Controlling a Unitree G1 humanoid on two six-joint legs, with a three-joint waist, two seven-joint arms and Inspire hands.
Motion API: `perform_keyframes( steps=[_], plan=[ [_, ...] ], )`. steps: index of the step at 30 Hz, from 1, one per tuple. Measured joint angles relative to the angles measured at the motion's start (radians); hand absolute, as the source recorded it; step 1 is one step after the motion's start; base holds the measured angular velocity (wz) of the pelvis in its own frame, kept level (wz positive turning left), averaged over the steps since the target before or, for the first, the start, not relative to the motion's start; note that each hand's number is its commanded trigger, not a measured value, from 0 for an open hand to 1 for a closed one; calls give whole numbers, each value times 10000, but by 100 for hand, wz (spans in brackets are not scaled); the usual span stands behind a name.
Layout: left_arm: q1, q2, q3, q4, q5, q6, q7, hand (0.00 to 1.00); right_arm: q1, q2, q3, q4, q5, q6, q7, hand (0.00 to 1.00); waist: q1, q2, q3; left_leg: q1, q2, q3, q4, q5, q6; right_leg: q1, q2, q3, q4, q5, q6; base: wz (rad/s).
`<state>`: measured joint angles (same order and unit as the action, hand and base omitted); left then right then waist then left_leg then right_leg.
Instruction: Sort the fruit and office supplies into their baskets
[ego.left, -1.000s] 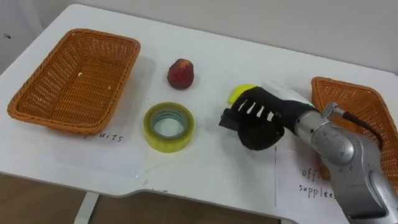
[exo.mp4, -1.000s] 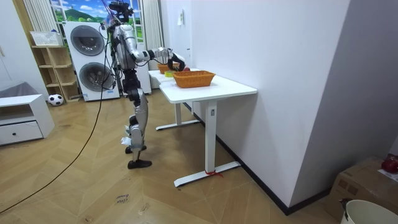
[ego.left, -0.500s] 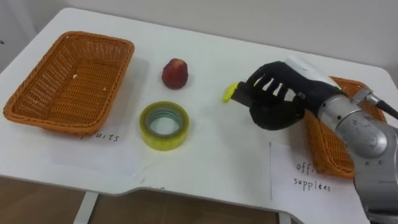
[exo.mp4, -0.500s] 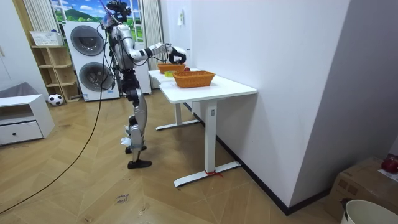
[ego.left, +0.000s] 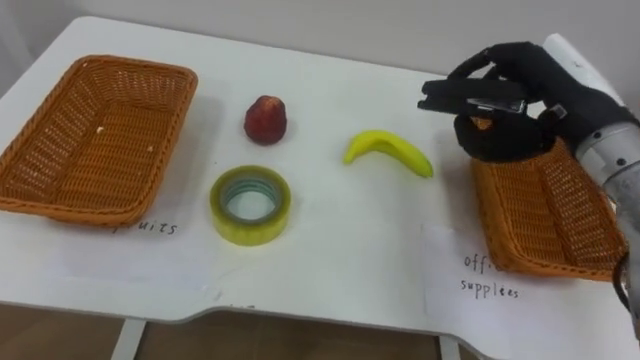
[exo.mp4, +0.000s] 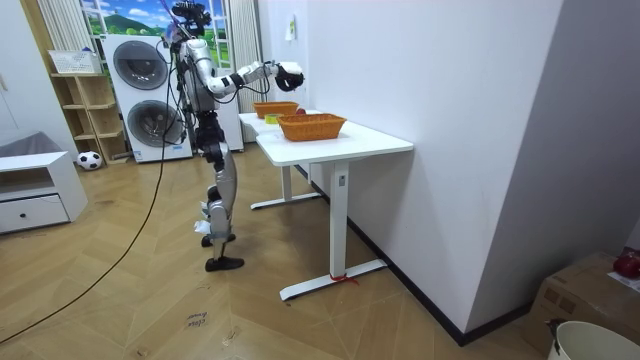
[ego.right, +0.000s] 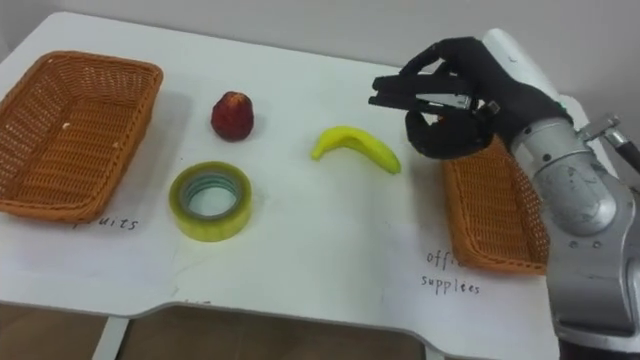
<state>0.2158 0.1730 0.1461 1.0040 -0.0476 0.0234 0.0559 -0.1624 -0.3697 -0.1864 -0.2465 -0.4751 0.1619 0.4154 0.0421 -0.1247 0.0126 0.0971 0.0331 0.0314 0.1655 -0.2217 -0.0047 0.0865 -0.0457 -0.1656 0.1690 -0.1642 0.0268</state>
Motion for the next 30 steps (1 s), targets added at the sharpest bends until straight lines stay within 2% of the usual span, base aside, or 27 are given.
perform_keyframes(
  steps=[8,10,16,24,30],
  plan=[
    [-113,-31,107,69,44,0,0,0,0,-74,-38,235,110,-24,-744,100,-164,-25,-18,-44,2,52,0,0,0,-72,1,6,14,0,0,0],
    [-164,-58,270,67,205,0,9,0,0,-236,-74,381,178,-29,-874,100,-170,-84,-60,-134,2,72,13,0,0,-173,-1,13,29,0,0,0],
    [-78,-48,456,67,207,1,27,0,8,-288,-679,569,852,-204,-1358,100,-409,-179,-115,-124,6,125,32,0,0,-206,-6,43,10,0,0,-1],
    [-38,-26,447,59,186,2,65,0,51,-506,-822,2037,857,-290,-2072,100,-686,-169,-93,-4,60,456,-11,-1,-2,-192,46,262,29,1,-1,-10],
    [-50,-10,415,114,-19,2,-29,0,69,-599,-823,2868,1048,-292,-2422,100,-887,-154,-88,21,83,487,-37,-2,-3,-209,76,299,60,6,-11,-2]
  ],
)
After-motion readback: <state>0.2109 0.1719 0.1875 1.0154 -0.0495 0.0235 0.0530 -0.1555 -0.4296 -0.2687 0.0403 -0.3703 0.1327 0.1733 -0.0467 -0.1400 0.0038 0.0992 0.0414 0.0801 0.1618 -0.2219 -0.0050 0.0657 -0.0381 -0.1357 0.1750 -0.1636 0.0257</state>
